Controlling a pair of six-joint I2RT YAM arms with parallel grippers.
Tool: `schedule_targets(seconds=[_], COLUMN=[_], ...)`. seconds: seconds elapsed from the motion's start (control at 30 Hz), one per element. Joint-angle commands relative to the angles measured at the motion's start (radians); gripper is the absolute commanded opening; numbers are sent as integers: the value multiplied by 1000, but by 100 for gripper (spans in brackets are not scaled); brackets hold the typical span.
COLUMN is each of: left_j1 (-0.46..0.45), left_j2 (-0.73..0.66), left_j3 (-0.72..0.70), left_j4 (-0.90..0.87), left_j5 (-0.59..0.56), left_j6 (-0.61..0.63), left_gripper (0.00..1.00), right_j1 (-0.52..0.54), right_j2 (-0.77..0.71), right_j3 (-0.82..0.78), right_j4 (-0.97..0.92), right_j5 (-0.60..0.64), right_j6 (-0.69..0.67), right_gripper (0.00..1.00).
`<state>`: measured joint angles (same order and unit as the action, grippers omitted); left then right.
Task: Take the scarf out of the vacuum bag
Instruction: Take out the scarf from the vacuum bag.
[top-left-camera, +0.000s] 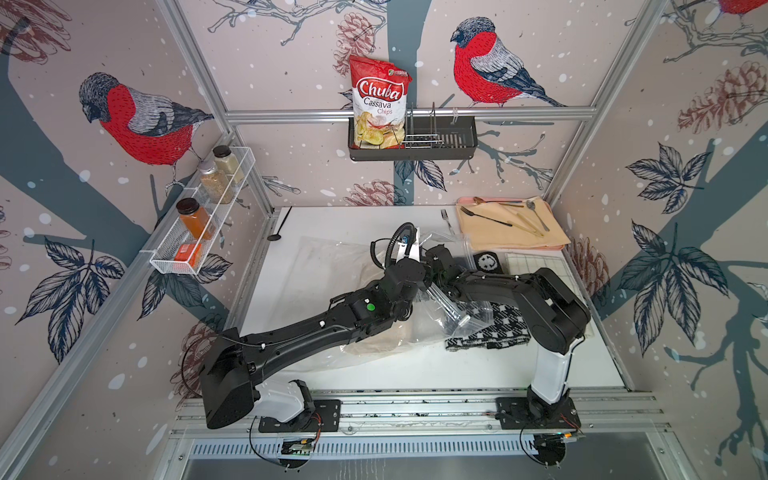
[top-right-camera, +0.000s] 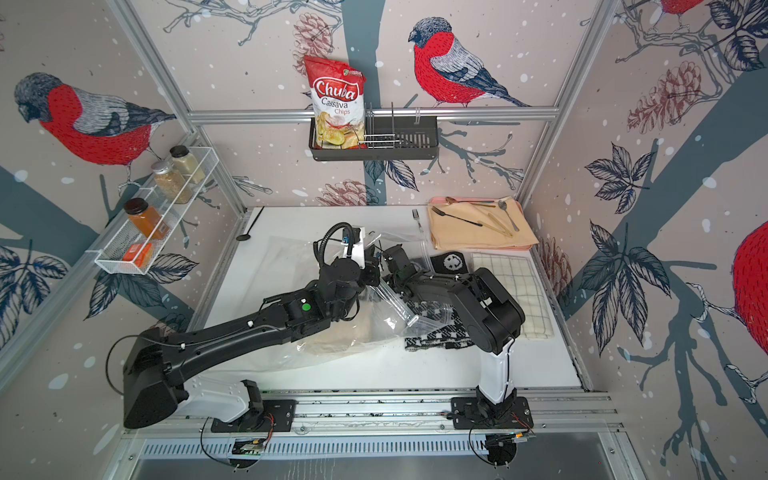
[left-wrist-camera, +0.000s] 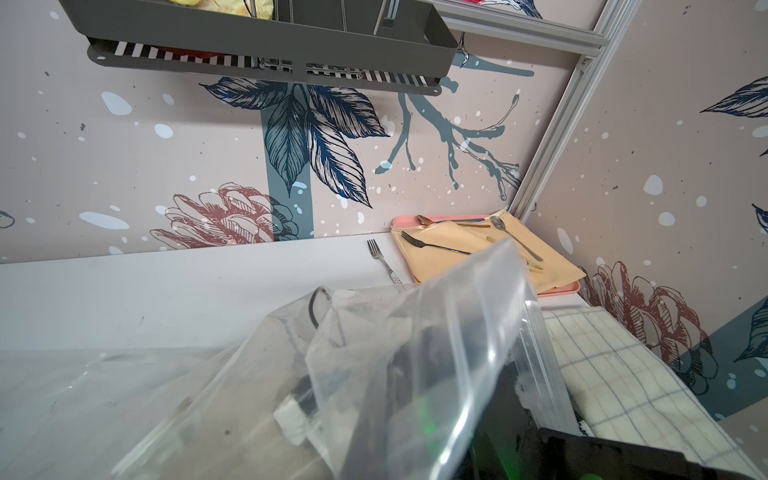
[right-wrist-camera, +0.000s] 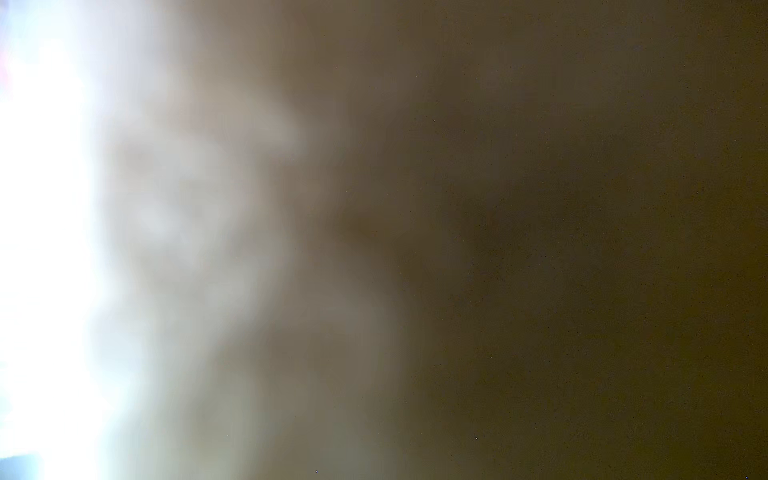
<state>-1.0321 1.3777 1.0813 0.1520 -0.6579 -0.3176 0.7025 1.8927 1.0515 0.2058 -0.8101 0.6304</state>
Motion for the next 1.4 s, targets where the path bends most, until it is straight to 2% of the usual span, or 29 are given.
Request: schedule_targets(seconds=[0.0,0.17,0.3,0.57,0.83,1.37], left_j1=[3,4,4,4,4,7], left_j2=[-6,-6,-8,-3,2,-2], left_j3=[-2,1,1,4,3,-6], left_j4=[21,20,18,21,25,23], left_j5=[-25,-22,-22,-24,-25,-28], left_j6=[-7,-4,-2,3,8,5], left_gripper=[0,0,0,0,0,0], right_j1=[2,2,3,0,-6,-51], right_j2=[-19,-55,-80,-138,-170,-205], right_j3=[5,-18,1,-3,-32,-108], right_j4=[-26,-52,-157,-237,-244,-186], right_j5=[14,50,150,293,333,262], right_j6=[-46,-64,-104,-126,-133,-132], right_gripper=[0,0,0,0,0,0])
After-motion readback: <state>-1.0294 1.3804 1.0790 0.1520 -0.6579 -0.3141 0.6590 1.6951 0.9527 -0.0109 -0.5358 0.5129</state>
